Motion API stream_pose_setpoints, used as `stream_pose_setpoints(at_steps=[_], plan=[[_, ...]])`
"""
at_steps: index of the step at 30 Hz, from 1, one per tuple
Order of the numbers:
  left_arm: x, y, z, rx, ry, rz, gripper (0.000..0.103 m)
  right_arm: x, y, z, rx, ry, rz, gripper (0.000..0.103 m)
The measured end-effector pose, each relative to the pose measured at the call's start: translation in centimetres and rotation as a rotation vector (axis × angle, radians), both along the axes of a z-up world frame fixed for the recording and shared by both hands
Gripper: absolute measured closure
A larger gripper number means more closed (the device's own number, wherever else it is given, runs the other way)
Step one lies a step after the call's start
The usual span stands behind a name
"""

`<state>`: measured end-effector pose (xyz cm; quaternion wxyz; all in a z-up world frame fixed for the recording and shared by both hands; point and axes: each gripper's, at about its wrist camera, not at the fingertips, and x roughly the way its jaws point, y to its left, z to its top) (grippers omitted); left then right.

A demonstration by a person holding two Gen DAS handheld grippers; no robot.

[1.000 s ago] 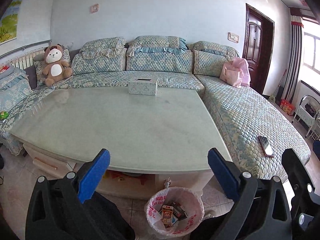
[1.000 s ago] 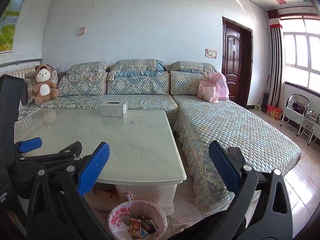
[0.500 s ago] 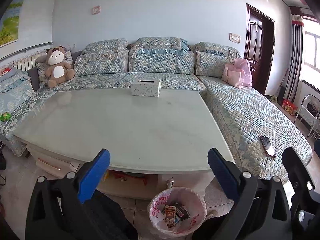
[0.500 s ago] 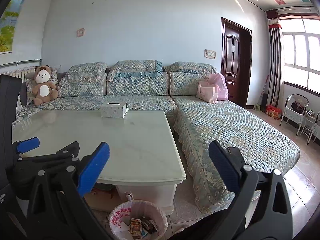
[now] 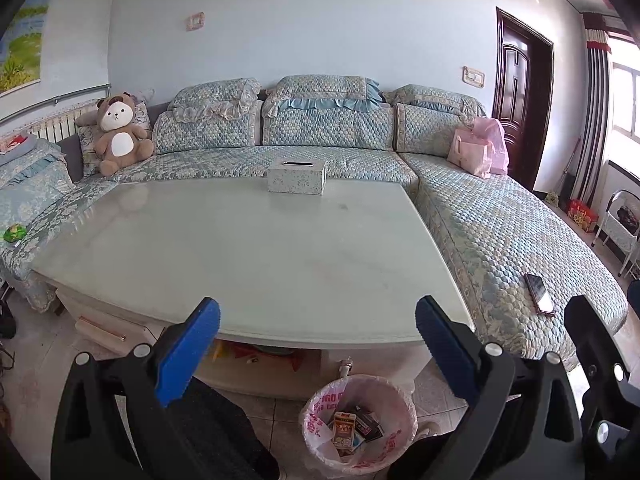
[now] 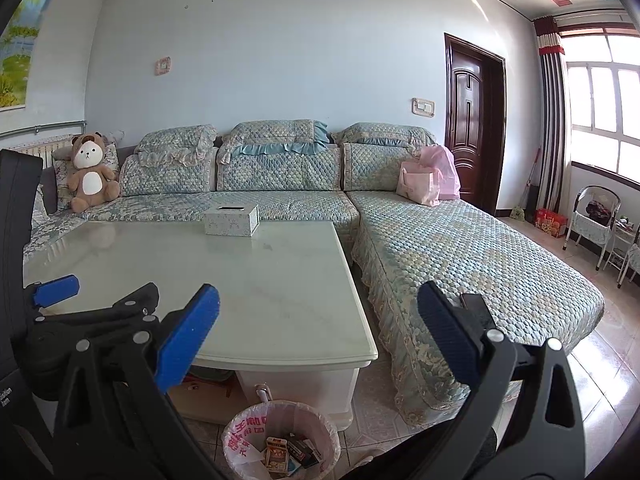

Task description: Collect trash

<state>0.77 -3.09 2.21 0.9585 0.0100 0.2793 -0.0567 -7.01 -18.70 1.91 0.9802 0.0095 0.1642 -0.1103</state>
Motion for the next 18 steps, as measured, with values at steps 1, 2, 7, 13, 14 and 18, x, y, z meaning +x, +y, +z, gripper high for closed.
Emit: stream_pose_setpoints(at_steps=[1,2,7,13,14,18], plan=[[-0.01,0.00,-0.02,0.000,0.001,0.000,0.007,-0.01,0.02,0.00,-0.001,0.000,-0.001,0.006],[0.01,0.03,-0.03,-0.001,0.002,0.000,0.007,-0.01,0.05,0.01,-0.001,-0.001,-0.001,0.006],[0.03,0.12,-0.02,-0.002,0.002,0.000,0.007,-0.01,0.06,0.03,-0.003,-0.001,0.000,0.006],[0.02,0.17,0.18,-0.002,-0.006,0.005,0.007,-0.03,0.08,0.01,0.001,-0.005,0.003,0.006],[0.01,0.18,0.16,-0.003,-0.005,0.005,0.007,-0.02,0.06,0.01,0.001,-0.005,0.002,0.006],[-0.08,0.21,0.20,-0.004,-0.005,0.005,0.007,-0.08,0.13,0.08,-0.003,-0.007,0.001,0.006]])
